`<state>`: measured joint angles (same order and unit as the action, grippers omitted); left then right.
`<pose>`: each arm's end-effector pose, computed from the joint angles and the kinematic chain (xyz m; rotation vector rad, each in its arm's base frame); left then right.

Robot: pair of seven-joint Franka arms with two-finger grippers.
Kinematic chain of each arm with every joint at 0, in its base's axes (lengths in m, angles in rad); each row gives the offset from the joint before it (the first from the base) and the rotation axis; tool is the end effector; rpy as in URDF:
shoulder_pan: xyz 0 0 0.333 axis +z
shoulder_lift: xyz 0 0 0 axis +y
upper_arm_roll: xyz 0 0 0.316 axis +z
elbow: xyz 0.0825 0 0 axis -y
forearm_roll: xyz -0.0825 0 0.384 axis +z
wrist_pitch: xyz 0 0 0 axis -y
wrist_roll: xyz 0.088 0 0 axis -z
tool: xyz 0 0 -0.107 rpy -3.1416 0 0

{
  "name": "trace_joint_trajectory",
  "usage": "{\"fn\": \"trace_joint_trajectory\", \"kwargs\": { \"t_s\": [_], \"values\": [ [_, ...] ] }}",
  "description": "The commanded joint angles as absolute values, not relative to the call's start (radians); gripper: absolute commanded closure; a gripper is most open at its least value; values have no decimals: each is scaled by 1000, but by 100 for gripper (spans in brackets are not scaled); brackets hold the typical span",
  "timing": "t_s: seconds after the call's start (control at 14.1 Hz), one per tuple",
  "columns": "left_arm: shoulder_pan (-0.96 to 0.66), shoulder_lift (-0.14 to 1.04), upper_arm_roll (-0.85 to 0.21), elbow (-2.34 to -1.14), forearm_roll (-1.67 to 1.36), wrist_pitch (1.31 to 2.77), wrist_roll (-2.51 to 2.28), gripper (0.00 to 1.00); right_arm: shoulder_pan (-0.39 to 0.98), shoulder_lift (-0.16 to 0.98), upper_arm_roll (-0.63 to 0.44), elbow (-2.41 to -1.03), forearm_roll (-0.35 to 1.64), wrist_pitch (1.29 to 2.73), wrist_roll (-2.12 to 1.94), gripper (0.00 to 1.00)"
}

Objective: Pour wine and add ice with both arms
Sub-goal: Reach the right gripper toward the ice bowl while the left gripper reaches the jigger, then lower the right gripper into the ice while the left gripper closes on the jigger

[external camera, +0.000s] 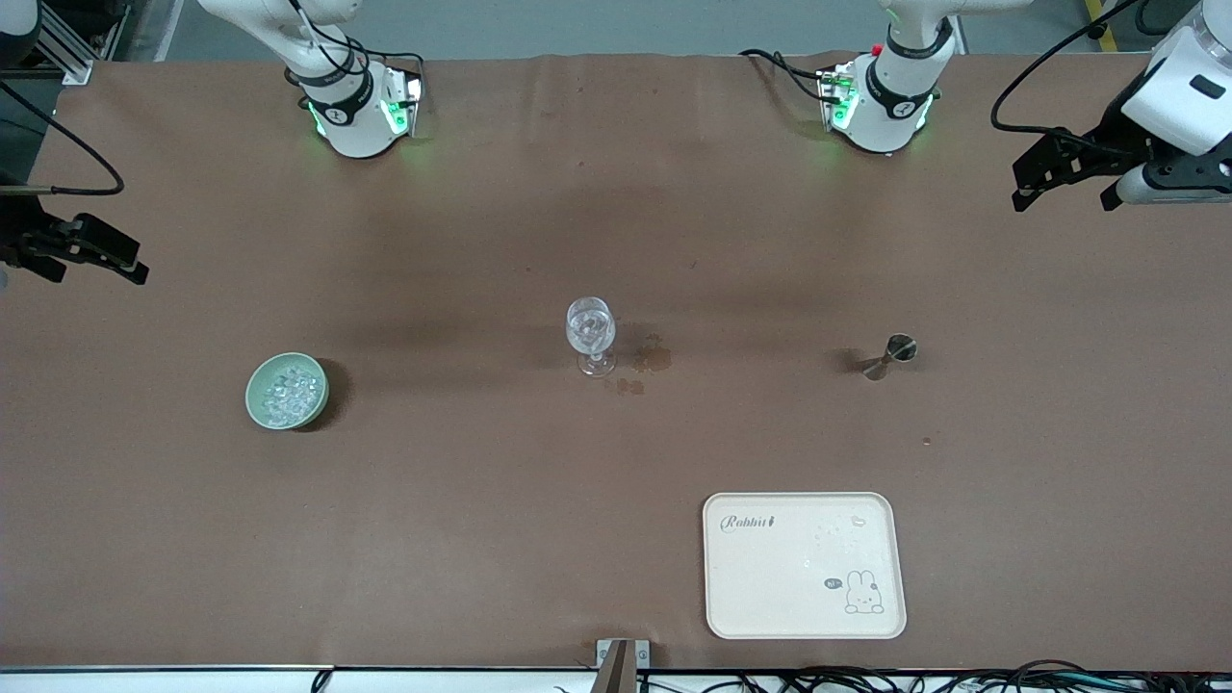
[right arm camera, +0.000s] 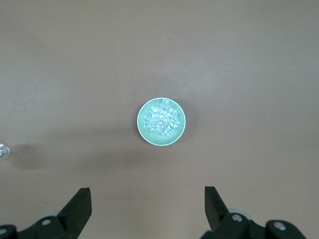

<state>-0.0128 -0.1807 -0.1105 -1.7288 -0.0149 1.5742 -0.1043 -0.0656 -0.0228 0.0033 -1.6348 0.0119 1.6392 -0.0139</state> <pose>0.4929 -0.0680 0.6446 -3.1392 0.0276 -0.0399 0.5522 -0.0332 0.6129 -3.1296 0.0768 -0.0433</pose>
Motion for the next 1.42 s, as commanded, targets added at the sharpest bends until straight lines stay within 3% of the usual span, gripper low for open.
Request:
{"fn": "trace_joint_trajectory", "kwargs": {
  "t_s": [0.0, 0.71, 1.35],
  "values": [
    [-12, -170, -112, -1703, -17, 1554, -129, 0, -75, -31, 9, -1649, 2, 1648, -12, 0],
    [167, 38, -100, -1618, -95, 1543, -132, 0, -77, 18, 9, -1655, 2, 1655, -11, 3],
    [287, 386, -101, -1612, -322, 1548, -386, 0, -144, 326, 9, -1686, 14, 1932, 15, 16]
  ]
}}
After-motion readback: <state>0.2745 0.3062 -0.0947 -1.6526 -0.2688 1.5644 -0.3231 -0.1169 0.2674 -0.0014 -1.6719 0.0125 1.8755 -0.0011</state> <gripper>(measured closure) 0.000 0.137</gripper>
